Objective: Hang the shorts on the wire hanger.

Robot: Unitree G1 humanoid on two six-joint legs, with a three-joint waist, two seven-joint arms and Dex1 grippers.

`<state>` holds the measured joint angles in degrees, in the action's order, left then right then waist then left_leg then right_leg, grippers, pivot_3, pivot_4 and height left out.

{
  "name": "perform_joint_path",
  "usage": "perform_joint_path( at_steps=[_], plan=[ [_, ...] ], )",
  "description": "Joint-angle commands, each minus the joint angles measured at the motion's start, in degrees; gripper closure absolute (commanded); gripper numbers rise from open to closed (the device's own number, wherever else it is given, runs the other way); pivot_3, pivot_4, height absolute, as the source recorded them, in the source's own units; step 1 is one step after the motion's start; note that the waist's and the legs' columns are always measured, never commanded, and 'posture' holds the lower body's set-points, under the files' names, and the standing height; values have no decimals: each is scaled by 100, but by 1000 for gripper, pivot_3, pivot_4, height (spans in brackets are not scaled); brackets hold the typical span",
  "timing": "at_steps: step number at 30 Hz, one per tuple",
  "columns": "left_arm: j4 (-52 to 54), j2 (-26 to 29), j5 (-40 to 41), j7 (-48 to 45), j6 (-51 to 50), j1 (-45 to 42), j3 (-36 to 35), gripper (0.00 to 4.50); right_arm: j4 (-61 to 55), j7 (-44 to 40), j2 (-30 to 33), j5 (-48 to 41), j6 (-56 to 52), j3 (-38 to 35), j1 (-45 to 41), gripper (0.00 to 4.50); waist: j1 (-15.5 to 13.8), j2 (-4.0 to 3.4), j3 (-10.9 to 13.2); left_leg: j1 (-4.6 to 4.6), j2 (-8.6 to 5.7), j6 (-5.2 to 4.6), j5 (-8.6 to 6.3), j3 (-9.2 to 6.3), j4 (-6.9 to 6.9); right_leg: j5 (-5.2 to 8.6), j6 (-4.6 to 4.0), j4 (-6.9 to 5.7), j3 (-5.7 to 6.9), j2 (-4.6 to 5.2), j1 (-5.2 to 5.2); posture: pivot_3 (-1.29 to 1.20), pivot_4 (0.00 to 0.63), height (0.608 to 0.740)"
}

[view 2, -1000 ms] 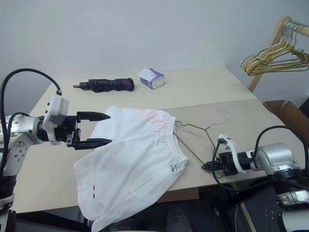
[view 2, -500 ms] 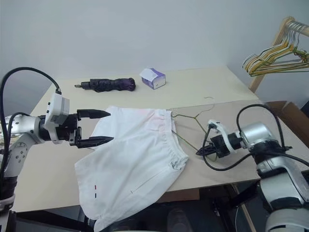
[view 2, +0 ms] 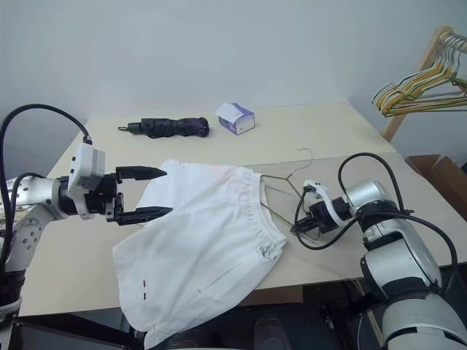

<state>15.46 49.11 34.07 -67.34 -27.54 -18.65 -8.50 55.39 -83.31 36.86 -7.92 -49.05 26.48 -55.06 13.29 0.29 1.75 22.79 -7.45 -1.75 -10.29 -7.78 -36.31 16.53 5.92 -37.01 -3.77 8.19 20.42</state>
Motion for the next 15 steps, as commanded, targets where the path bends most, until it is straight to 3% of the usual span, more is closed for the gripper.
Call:
perform_joint_path(
  at_steps=[1, 7, 15],
  plan=[
    [45, 9, 52, 17, 137, -151, -121, 20, 61, -35, -14, 95, 175, -284, -210, 4500, -5, 0, 0, 0, -3, 0, 0, -1, 0, 0, 0, 0, 0, 0, 0, -145, 0, 740],
    [18, -11, 29, 16, 192, -149, -75, 20, -368, 165, 317, 185, 343, -671, -168, 4500, -1, -7, 4, 1, -9, 0, 0, -5, 0, 0, 0, 0, 0, 1, -1, -163, 0, 740],
    [-386, -161, -151, -106, 403, -569, 199, 20, -2483, 369, 970, 167, -208, -917, 265, 4500, 38, -15, 7, 6, -12, 1, -1, -5, 0, 4, 7, 0, 1, 7, 4, -226, 0, 740]
  ],
)
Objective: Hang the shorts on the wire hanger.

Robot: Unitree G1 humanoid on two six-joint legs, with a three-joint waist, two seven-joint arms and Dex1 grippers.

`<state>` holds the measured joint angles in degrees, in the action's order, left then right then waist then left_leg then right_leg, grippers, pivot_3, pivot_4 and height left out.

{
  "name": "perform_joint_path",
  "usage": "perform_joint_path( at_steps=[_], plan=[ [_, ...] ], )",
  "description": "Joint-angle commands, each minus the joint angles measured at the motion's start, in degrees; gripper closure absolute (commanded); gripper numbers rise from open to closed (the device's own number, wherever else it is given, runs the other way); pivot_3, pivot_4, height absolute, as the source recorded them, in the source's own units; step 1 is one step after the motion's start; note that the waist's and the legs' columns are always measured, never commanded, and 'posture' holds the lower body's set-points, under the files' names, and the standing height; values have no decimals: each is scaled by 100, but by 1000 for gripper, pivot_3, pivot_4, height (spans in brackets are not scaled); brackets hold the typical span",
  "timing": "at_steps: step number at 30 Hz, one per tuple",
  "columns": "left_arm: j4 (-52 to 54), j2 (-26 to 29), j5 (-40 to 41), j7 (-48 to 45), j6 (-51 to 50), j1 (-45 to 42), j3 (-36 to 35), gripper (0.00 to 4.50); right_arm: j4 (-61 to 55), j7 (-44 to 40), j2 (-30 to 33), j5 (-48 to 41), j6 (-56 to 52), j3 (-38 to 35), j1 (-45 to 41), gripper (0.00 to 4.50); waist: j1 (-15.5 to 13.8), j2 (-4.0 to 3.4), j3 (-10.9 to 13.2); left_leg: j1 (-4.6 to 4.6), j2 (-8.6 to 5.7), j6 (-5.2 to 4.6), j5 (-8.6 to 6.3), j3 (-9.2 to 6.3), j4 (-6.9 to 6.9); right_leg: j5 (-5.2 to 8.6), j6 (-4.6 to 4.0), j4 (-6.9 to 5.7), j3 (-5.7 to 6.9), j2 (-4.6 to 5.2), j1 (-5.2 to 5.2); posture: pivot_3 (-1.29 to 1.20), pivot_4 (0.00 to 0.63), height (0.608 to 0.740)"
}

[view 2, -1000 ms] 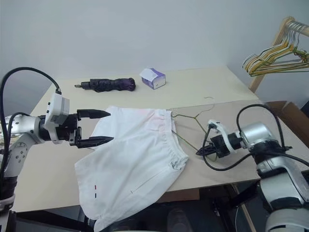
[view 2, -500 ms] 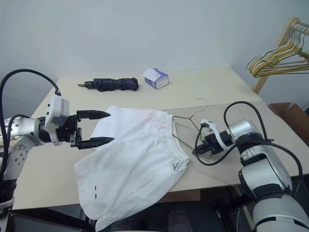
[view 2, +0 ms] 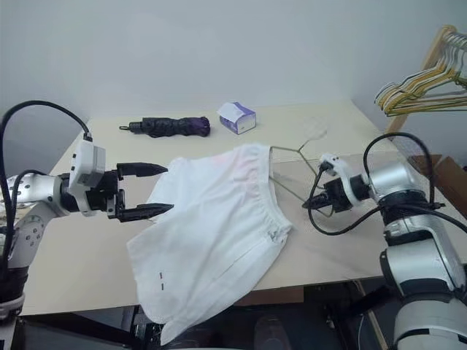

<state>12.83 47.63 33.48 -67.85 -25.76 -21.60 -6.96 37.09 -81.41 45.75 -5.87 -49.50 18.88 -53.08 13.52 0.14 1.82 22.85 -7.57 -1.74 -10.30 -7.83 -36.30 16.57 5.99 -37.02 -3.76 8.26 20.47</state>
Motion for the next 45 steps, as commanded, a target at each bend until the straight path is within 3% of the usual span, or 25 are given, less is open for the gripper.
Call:
perform_joint_path(
  at_steps=[1, 6, 12, 22, 29, 32, 44, 45],
  plan=[
    [-296, -66, -182, -75, 323, -467, 119, 20, -1092, 437, 123, 84, -84, -172, 150, 4500, 13, 0, 0, 0, 0, 0, 0, 0, 0, 0, 1, 0, 0, 0, 0, -232, 0, 740],
    [-1240, -171, -737, -69, 892, -1360, 333, 20, -3299, 1630, 581, 1152, 728, 90, 662, 4500, 40, -5, -2, 12, -1, 0, 0, 2, -1, 15, 26, -4, -1, 10, 20, -268, 0, 740],
    [-2599, -236, -1459, -415, 1981, -2360, 658, 20, -5182, 1624, 788, 1066, 478, -96, 848, 4500, 244, -4, -3, 57, -7, -42, 27, 1, -3, 2, 5, -10, -1, 13, 69, -311, 0, 740],
    [-4262, -604, -2460, -1727, 3818, -3332, 1688, 20, -6240, 1291, 1026, 617, 14, -93, 822, 4500, 640, -3, -3, 55, -9, -46, 28, 1, -8, 19, 44, -12, 2, 17, 58, -348, 0, 740],
    [-5227, -1229, -3006, -1973, 4528, -3789, 2164, 20, -6444, 1074, 1208, 393, 33, -6, 806, 4500, 901, -2, -3, 60, -8, -47, 29, 0, -10, 21, 48, -15, 2, 18, 57, -362, 0, 740],
    [-5632, -1424, -3316, -1835, 4939, -3941, 2317, 581, -6476, 1034, 1253, 352, 20, 13, 795, 4500, 992, -2, -3, 63, -8, -48, 30, 2, -10, 22, 50, -18, 1, 19, 46, -367, 0, 740],
    [-6026, -1582, -3278, -2161, 5174, -4016, 2230, 4373, -6605, 959, 1280, 34, -133, -79, 720, 4500, 1204, -1, -3, 62, -6, -50, 31, 2, -16, 25, 58, -26, 0, 20, 45, -382, 0, 740],
    [-5993, -1573, -3240, -2204, 5143, -3994, 2214, 4471, -6600, 949, 1273, 14, -121, -84, 719, 4500, 1213, -1, -3, 63, -6, -50, 31, 2, -17, 24, 58, -26, 0, 20, 45, -381, 0, 740]
  ],
)
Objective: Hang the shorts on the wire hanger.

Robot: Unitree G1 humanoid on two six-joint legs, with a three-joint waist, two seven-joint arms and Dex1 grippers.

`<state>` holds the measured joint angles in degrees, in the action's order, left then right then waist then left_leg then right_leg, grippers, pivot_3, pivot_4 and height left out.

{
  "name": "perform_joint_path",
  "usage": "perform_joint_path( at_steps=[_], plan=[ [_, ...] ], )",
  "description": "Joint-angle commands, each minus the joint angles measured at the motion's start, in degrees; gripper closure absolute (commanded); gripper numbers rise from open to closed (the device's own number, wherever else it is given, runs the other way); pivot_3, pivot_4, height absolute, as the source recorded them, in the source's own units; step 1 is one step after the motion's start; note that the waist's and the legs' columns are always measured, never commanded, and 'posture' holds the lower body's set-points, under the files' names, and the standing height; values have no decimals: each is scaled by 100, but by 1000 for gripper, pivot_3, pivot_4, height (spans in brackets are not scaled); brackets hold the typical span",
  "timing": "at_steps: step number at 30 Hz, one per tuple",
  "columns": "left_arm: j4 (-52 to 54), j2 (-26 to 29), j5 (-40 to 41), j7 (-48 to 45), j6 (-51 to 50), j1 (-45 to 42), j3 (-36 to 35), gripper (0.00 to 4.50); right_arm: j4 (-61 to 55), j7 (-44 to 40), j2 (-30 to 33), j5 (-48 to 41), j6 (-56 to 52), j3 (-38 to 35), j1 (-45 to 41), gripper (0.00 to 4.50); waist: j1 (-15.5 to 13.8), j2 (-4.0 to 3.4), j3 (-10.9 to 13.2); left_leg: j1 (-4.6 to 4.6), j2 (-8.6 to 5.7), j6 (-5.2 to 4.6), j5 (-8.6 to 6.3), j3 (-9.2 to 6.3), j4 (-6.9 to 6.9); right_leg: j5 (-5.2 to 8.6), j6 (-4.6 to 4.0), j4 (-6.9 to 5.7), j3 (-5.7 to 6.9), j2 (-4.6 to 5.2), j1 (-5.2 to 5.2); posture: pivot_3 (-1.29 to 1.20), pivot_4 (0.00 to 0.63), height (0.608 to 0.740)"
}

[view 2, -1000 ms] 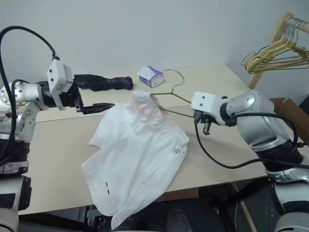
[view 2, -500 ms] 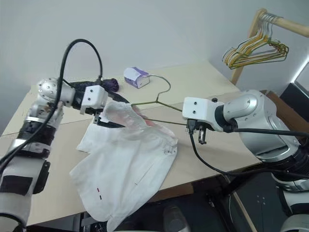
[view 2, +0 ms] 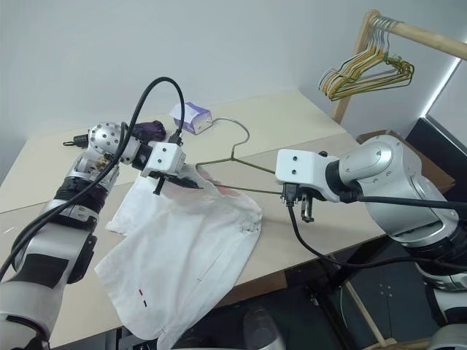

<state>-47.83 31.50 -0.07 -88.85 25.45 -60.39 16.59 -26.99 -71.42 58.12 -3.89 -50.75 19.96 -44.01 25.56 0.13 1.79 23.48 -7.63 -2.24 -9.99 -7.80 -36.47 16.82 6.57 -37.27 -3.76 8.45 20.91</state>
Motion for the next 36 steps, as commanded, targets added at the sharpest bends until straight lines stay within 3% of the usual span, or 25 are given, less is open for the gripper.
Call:
perform_joint_path(
  at_steps=[1, 5, 9, 12, 15, 19, 22, 25, 28, 31, 36],
  plan=[
    [97, 45, 141, -136, 1, -100, -153, 4471, -190, -53, 37, -203, 13, -194, -190, 4500, 18, 0, 0, 1, 0, 0, 0, 0, 0, 0, 0, 0, 0, 0, 0, -380, 0, 740],
    [228, 59, 257, -156, -173, -19, -269, 4471, -144, -32, -13, -279, 310, -289, -120, 4500, 24, 0, 0, 0, 0, 0, 0, 0, -2, 0, 1, -3, 0, 0, 0, -375, 0, 740],
    [412, 72, 396, -189, -479, 74, -416, 4500, -50, 121, 22, -205, 539, -368, -25, 3425, 28, 0, 0, 1, 0, 0, 0, 1, -7, 4, 8, -21, -1, 2, 5, -370, 0, 740],
    [616, 163, 455, -129, -725, 220, -509, 4500, 111, 206, 162, -213, 562, -576, 81, 2378, 23, 0, 0, 0, -1, -1, 0, 1, -13, 11, 18, -36, -1, 4, 6, -366, 0, 740],
    [869, 284, 540, -122, -989, 414, -602, 4500, 307, 421, 314, -231, 452, -983, 258, 1283, 22, 1, 0, 1, -1, -1, 0, 1, -17, 11, 18, -38, 0, 4, 7, -360, 0, 740],
    [1232, 427, 625, 83, -1367, 714, -725, 4500, 505, 743, 543, -465, 83, -2170, 842, 21, -5, 1, 0, -2, -1, -1, -1, 3, -17, 8, 14, -47, -4, 5, 8, -352, 0, 740],
    [1425, 446, 684, 322, -1629, 881, -848, 4500, 521, 667, 677, -776, -23, -3330, 1655, 21, -102, 2, 0, 1, -2, -2, -1, 3, -18, 8, 14, -46, -4, 5, 7, -357, 0, 740],
    [1661, 462, 773, 425, -1839, 1035, -934, 4500, 540, 480, 430, -1134, 112, -4388, 2711, 21, -148, 7, -3, 5, -2, -5, -3, 3, -24, 9, 14, -43, -3, 3, 3, -363, 0, 740],
    [1784, 505, 815, 473, -1966, 1097, -960, 4500, 336, 540, -107, -1438, 476, -4770, 3578, 21, -178, 14, -8, -4, -2, -10, -7, 8, -33, 10, 17, -38, -4, 5, -13, -364, 0, 740],
    [1800, 535, 816, 495, -2004, 1096, -964, 4500, 0, 991, -903, -1685, 590, -4498, 3988, 21, -141, 26, -17, -28, 7, -9, -8, 8, -34, 13, 23, -34, -2, 0, -40, -365, 0, 740],
    [1836, 513, 843, 497, -2127, 1042, -951, 4500, 39, 2243, -2477, -1546, 441, -2986, 3759, 21, -80, 26, -19, -54, 11, -10, -9, 11, -30, 11, 25, -24, -5, 0, -65, -356, 0, 740]
  ],
)
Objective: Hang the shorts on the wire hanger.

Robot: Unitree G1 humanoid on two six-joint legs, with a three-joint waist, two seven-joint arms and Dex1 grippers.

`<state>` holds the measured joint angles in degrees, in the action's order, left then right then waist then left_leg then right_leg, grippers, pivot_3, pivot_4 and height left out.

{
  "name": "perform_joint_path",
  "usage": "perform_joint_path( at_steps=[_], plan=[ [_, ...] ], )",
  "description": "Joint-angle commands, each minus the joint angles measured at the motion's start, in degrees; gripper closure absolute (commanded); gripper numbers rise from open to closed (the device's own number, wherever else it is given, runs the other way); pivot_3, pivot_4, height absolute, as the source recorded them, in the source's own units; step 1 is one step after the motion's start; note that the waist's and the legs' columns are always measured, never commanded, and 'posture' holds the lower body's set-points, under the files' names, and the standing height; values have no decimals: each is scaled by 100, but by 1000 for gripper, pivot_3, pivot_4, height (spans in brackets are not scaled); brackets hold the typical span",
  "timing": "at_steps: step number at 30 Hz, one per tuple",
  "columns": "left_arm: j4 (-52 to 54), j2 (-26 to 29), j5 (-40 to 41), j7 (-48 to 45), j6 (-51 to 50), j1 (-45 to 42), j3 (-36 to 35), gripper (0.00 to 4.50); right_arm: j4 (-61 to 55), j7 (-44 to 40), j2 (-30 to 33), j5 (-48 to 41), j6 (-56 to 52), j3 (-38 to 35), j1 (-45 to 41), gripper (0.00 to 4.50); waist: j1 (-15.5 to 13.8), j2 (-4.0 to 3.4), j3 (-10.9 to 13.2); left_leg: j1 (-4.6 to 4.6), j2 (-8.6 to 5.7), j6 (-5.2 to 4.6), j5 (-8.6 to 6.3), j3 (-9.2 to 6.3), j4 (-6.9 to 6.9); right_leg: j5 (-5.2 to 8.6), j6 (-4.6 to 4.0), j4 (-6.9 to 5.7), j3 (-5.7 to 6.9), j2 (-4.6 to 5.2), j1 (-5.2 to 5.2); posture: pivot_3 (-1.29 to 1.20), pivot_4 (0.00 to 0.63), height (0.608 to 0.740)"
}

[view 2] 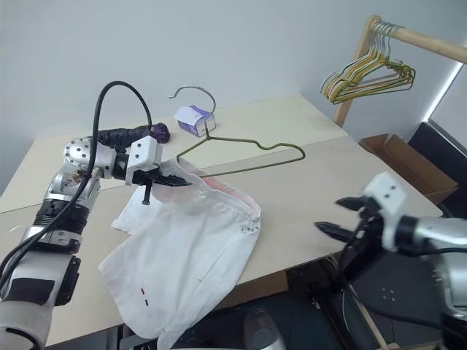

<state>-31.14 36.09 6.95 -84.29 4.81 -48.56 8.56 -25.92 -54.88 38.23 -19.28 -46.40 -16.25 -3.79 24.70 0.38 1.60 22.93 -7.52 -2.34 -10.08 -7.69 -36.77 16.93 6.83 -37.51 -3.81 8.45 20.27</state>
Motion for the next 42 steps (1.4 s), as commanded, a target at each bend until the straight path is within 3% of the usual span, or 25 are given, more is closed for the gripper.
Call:
perform_joint_path(
  at_steps=[1, 11, 12, 15, 24, 26, 33, 42],
  plan=[
    [173, 62, 141, 32, -66, -143, -144, 4500, 30, 767, -686, 60, 31, 838, -343, 21, -1, -2, 1, -1, 4, 0, 0, -1, 0, -1, 0, 0, 0, -3, 1, -356, 0, 740],
    [263, 114, 147, 43, -118, -154, -166, 4500, 1224, 1523, -1700, 24, -33, 1915, -1097, 21, -125, -3, 1, 1, -11, -5, -2, -12, 3, -21, -33, 0, -3, -2, 4, -335, 0, 740],
    [301, 129, 157, 39, -123, -123, -173, 4500, 1263, 1439, -1746, -44, 36, 1968, -1127, 187, -135, -3, 1, 0, -11, -5, -2, -11, 3, -21, -32, -1, -3, -2, 2, -335, 0, 740],
    [368, 171, 172, 26, -133, -59, -194, 4500, 1378, 1351, -1859, -141, 176, 2098, -1170, 883, -167, -3, 1, 2, -11, -5, -2, -11, 3, -20, -31, 0, -4, -2, 4, -333, 0, 740],
    [603, 337, 205, -37, -214, 204, -206, 4500, 1597, 1621, -2079, -143, 347, 1969, -1143, 4135, -217, -3, 1, -4, -13, -6, -3, -13, 4, -23, -34, 1, -5, -3, 10, -326, 0, 740],
    [635, 431, 173, -86, -196, 313, -184, 4500, 1477, 1578, -1939, -196, 346, 1855, -1026, 4467, -234, -3, 1, -5, -13, -6, -3, -13, 4, -22, -33, 2, -5, -3, 11, -332, 0, 740],
    [-108, 927, -688, 74, 1064, 407, 229, 4500, 886, 1129, -1050, -765, -29, 1384, -844, 4467, -233, -3, 1, -9, -13, 0, -7, -13, 4, -16, -21, 18, -5, -3, 9, -357, 0, 740],
    [-484, 819, -751, 48, 1395, 333, 393, 4500, 514, 1037, -297, -1172, -96, 1063, -849, 4467, -218, -1, 2, 0, -11, -1, -10, -16, 7, -13, -2, 40, 3, -2, 8, -383, 0, 740]
  ],
)
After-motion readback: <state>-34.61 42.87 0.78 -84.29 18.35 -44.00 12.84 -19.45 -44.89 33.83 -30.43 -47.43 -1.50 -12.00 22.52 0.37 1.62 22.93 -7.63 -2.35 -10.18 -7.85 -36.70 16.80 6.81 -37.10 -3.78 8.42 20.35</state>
